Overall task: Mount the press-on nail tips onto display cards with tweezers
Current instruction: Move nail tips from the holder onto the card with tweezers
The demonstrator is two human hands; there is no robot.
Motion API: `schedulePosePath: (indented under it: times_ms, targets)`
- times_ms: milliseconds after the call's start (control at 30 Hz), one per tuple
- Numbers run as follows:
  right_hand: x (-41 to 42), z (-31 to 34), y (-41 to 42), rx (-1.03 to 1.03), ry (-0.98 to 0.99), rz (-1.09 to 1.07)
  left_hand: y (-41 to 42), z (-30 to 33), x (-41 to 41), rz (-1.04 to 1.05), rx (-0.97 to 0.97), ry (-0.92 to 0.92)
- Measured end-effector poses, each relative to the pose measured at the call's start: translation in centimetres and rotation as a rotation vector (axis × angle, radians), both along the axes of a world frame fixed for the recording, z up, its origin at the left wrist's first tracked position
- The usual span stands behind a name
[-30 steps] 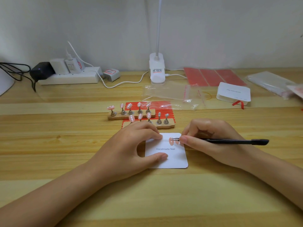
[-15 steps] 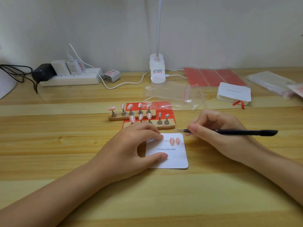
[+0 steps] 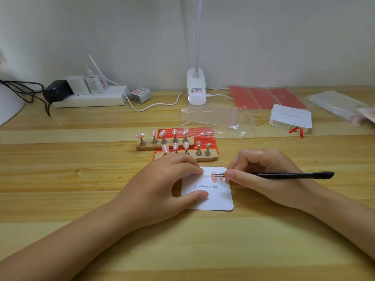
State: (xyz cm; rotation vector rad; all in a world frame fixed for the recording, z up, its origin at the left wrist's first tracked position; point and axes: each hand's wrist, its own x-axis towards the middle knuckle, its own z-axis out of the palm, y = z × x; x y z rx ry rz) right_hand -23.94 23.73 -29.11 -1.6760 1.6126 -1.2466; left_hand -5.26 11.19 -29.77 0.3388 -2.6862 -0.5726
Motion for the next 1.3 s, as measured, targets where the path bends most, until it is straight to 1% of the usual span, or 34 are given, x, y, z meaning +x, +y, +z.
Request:
schedulePosePath:
  times_ms: [100,200,267,367,433,500,600,733,933,1067,1167,1300]
  targets:
    - [0.0,0.1,0.1,0.004,-0.006,0.001,0.2,0.4,0.2,0.013,-0.092,-0.056]
    - [0.1,0.1,0.1,0.003,-0.009,0.001,0.5,0.9,0.3,0.008,-0.151,-0.056]
    - [0.1,0.1,0.0,-0.006,-0.012,0.004,0.5,1.6,0.4,0.0,-0.149,0.0]
    - [0.0,0.0,0.0,-0.005,-0.021,0.001,0.0,2.9,0.2,-0.014,-0.212,0.149]
    - [-0.1,0.0,-0.1,-0.004,-0.023,0.001,-0.8,3.7,-0.4,0.002,-0.232,0.194]
    - [0.0,0.0,0.0,-0.008,-0.023,0.004,-1.7,4.0,-1.1,0.044,-0.192,0.18]
    - [-0.1,-0.1,0.1,-0.012,-0.019,0.001,-2.3,3.3,-2.1,0.107,-0.065,0.129]
    - [-0.2,-0.3,0.1,0.005,-0.004,-0.008,-2.4,2.0,-2.9,0.142,-0.018,0.089]
    - [-0.2,-0.3,0.0,0.012,0.018,-0.02,-2.7,1.4,-2.7,0.128,0.08,0.129]
    - [-0.2,-0.3,0.2,0.013,0.038,-0.02,-2.9,1.2,-2.1,0.165,0.103,0.161]
    - [-0.2,-0.2,0.3,0.01,0.042,-0.023,-2.8,1.1,-1.9,0.187,0.084,0.157]
    - [0.1,0.0,0.3,-0.036,0.023,-0.039,-2.8,0.8,-1.9,0.21,0.145,0.177]
